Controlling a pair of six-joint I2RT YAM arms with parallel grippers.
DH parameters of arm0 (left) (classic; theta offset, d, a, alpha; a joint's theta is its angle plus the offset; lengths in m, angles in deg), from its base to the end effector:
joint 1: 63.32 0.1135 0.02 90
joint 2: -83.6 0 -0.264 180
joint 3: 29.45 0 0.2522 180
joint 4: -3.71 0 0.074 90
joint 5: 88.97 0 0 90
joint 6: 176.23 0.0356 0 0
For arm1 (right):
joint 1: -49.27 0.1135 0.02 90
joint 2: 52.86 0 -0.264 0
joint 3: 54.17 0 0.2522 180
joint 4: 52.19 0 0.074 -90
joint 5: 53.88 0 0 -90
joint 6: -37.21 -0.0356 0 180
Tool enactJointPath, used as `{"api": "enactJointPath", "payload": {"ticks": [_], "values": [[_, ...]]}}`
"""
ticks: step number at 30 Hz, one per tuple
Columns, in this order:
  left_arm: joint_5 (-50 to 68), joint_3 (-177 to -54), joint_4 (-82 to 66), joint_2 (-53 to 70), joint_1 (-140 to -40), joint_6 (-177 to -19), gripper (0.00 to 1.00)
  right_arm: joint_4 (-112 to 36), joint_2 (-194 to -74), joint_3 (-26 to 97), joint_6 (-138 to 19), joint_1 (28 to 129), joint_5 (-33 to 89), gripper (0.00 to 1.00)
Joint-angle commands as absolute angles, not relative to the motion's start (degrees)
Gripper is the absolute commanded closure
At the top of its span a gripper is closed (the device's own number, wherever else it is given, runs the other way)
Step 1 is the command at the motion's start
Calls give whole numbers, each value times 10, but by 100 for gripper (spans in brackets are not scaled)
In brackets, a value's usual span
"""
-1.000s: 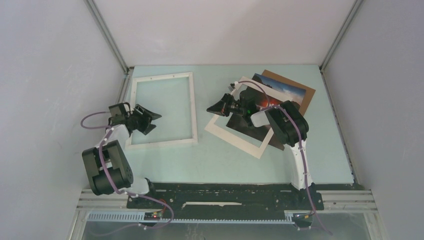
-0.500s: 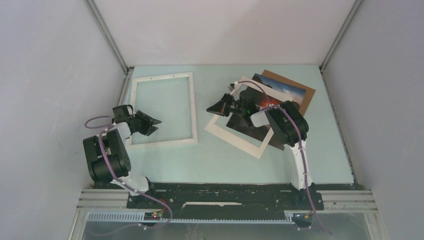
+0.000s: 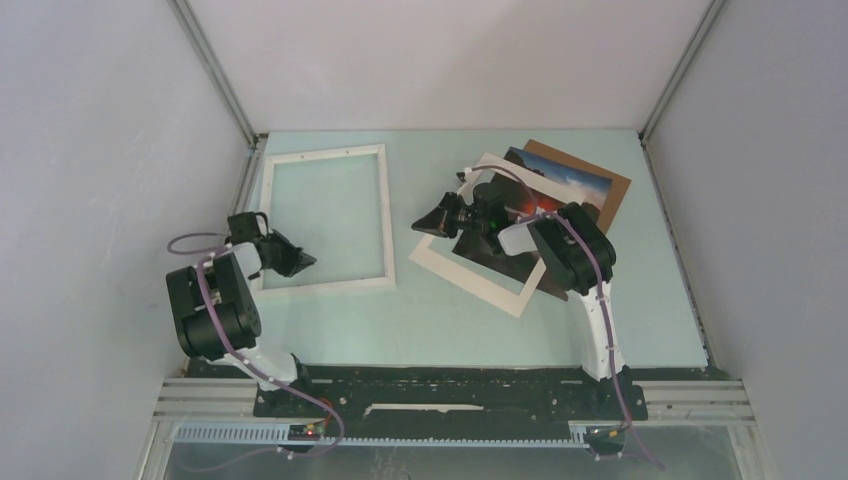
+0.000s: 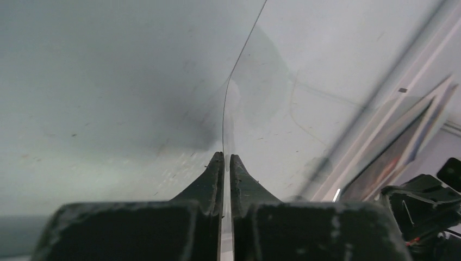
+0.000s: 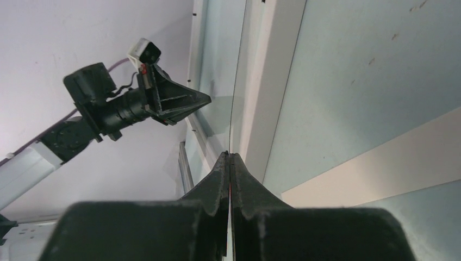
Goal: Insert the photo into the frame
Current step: Place the photo frame item in the photo frame.
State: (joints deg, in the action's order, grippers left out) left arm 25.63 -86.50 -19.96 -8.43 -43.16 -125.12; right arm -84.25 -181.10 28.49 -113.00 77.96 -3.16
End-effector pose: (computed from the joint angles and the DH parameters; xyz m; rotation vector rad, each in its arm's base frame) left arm 0.2786 0.0865 0.1419 -1.1394 2.3336 -0.6760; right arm 0.3915 0.2400 0.1170 0.0019 2.1127 1.6405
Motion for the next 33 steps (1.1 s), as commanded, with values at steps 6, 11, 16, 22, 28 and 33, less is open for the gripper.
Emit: {"api": "enactJointPath", "payload": {"ticks": [6,11,16,22,28,33], "values": [[185,-937,-324,-23,-431,-1155,99,-835,-1788,285,-1108,820,-24,100],[153,-973,-354,-25,-430,-1136,99,-834,-1801,311,-1111,830,-11,100],[149,-997,-360,-34,-419,-1133,100,-840,-1814,330,-1119,837,8,100],[140,-1030,-379,-29,-415,-1122,100,-841,-1827,356,-1125,844,19,100],[96,-1042,-394,-5,-413,-1104,100,-852,-1836,363,-1130,846,27,100],[82,-1065,-398,-18,-394,-1099,100,-846,-1857,400,-1136,851,31,100]]}}
